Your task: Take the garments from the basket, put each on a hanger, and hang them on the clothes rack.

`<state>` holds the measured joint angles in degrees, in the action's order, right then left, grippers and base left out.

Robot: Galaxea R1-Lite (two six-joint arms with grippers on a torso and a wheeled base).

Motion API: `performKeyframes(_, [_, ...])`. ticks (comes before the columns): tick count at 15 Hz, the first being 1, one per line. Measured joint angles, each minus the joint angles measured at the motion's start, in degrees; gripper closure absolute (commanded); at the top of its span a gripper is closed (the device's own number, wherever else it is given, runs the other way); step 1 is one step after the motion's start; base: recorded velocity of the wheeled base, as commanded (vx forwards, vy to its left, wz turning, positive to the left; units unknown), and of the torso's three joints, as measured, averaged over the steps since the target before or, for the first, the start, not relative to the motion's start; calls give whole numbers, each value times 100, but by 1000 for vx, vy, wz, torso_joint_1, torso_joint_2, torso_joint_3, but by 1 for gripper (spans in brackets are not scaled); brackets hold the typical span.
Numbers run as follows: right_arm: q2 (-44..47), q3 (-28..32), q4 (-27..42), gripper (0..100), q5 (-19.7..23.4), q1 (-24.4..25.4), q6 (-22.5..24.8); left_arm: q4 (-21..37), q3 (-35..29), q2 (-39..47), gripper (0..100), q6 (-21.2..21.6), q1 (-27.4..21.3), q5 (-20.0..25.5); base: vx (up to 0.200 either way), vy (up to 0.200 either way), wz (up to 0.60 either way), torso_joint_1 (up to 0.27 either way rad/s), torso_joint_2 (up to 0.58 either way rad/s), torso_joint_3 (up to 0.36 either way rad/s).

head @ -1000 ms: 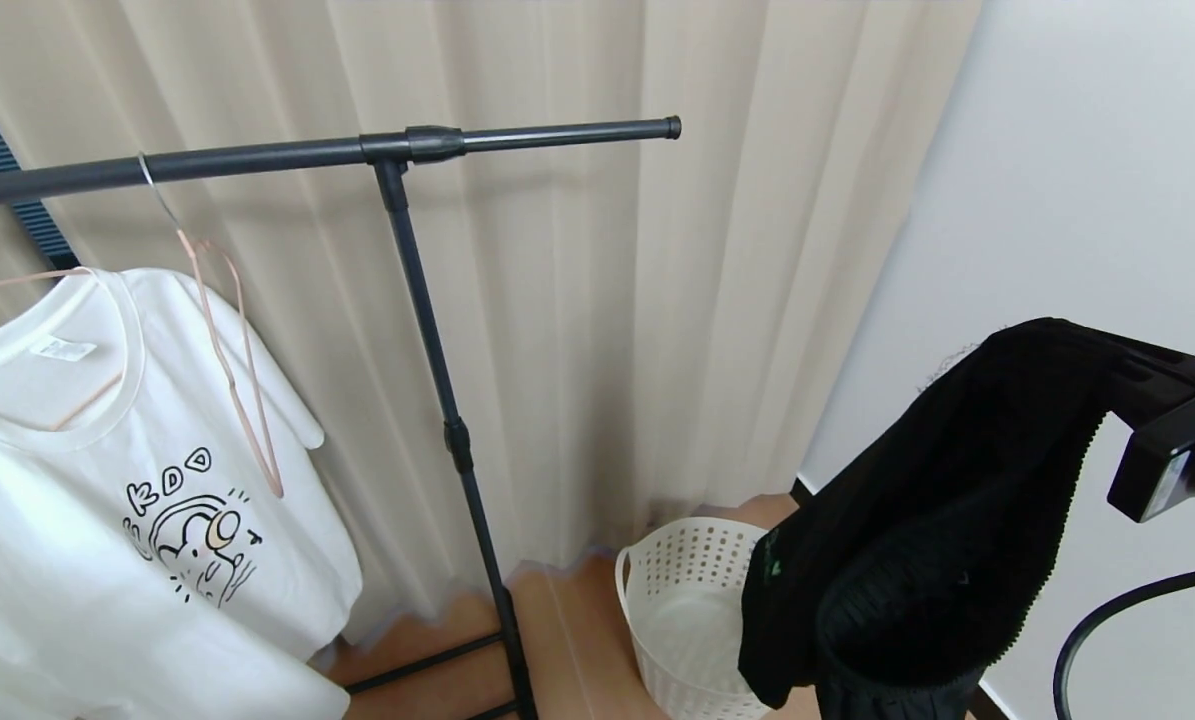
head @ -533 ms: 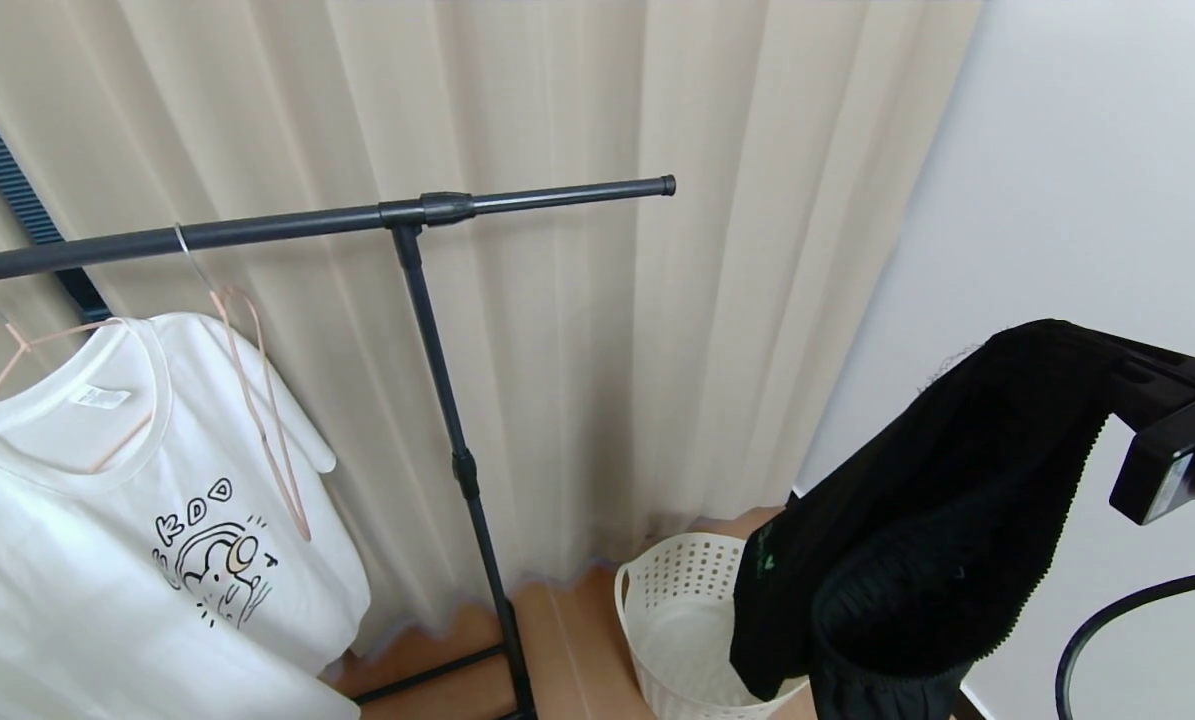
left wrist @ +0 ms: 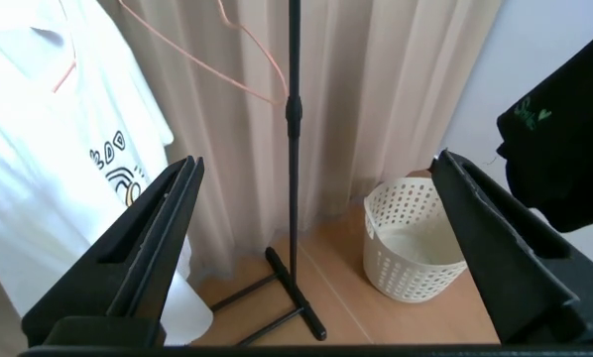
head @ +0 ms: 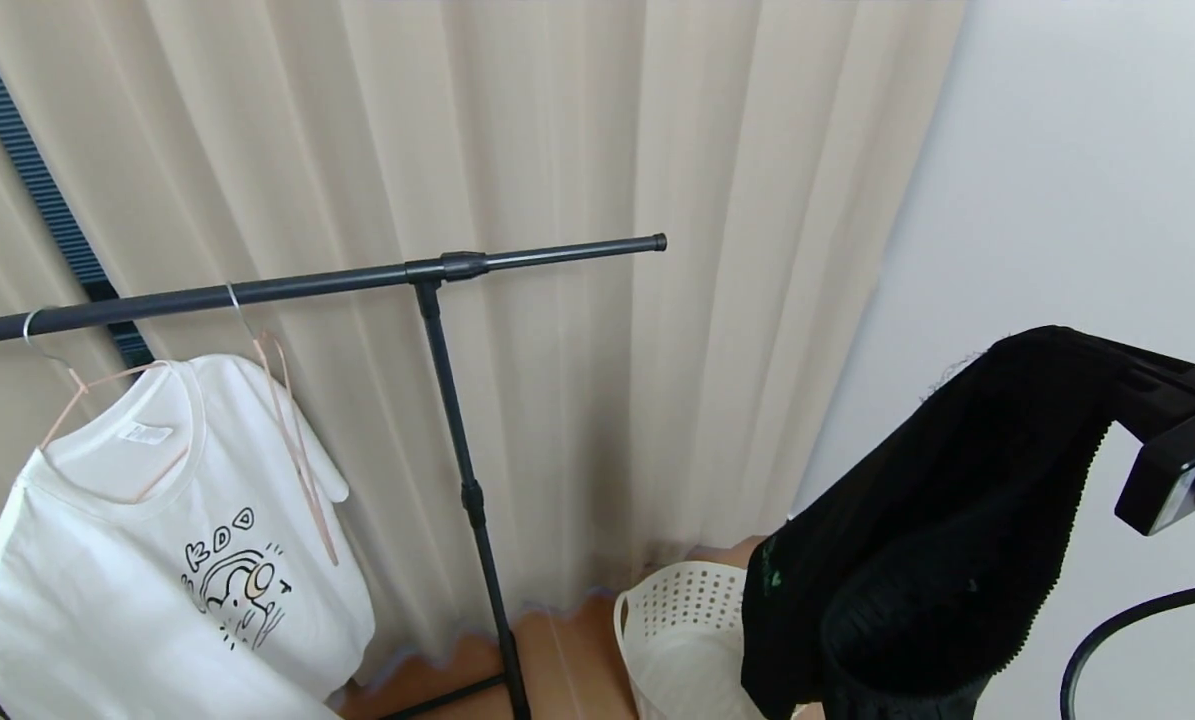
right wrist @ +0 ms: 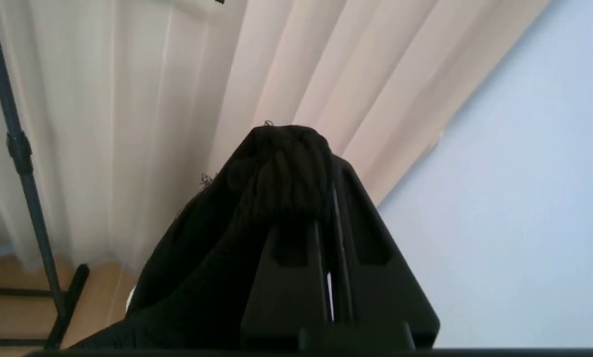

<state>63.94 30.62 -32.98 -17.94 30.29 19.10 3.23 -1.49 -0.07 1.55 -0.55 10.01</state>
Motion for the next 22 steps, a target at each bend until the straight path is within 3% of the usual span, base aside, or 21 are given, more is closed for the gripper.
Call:
performKeyframes(5, [-18, -20, 9, 100, 2, 0, 2, 2, 0, 0, 0, 0, 2, 0, 0, 0, 0, 9, -5, 154])
performKeyframes(12, [-16, -23, 35, 100, 2, 0, 2, 5, 1, 0, 0, 4, 0, -5, 0, 0, 600, 0, 0, 19])
performKeyframes(17, [-18, -80, -11, 100, 2, 0, 11, 5, 1, 0, 0, 4, 0, 0, 0, 0, 0, 0, 0, 0])
performKeyframes(22, [-22, -94, 2, 100, -1, -6, 13, 2, 0, 0, 0, -5, 4, 2, -120, 200, 0, 9, 3, 0])
